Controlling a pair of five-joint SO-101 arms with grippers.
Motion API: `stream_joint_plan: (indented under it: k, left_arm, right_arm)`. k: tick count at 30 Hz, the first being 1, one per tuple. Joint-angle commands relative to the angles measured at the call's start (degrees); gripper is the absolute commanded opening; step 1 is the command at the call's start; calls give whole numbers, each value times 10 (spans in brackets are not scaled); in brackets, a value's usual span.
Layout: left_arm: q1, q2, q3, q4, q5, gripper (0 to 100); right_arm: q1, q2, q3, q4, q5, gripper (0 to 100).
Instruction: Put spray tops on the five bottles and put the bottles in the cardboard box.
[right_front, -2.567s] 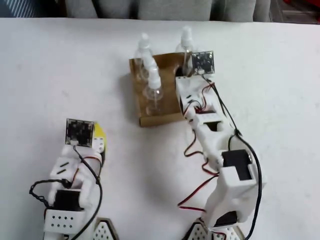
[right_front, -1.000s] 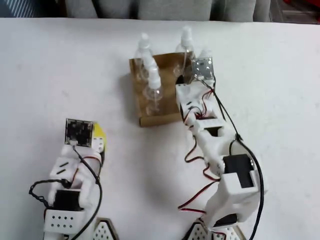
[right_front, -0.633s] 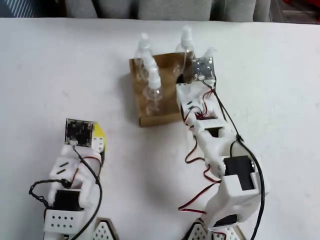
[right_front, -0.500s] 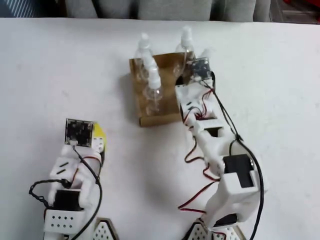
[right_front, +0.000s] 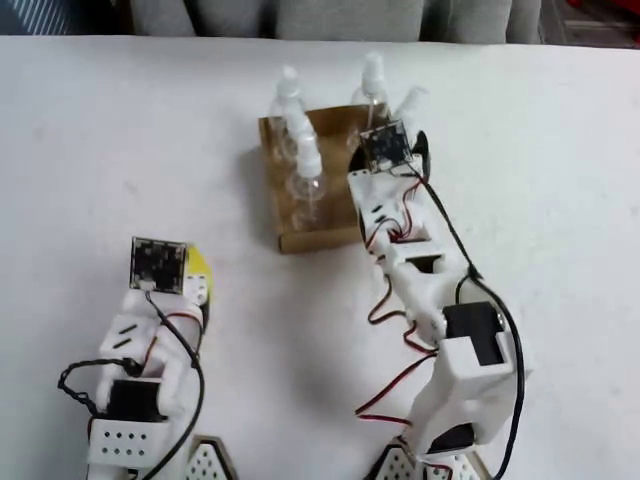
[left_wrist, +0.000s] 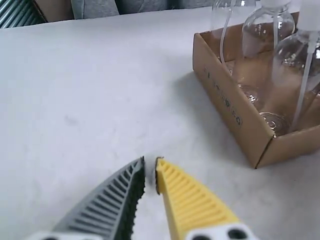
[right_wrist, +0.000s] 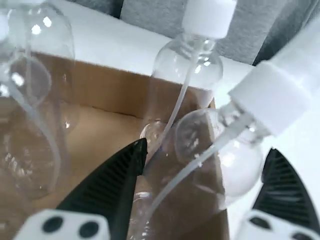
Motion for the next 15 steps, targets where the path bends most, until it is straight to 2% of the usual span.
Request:
stream_joint_plan:
  k: [1, 6, 15]
  left_arm:
    - [-6, -3, -2, -20, -5, 61]
    - [-6, -3, -2, -20, -5, 61]
    - [-6, -3, -2, -20, -5, 61]
  right_arm:
    - [-5, -5, 10, -41, 34, 308]
    - [-5, -6, 35, -94, 36, 308]
    - [-6, -3, 38, -93, 36, 308]
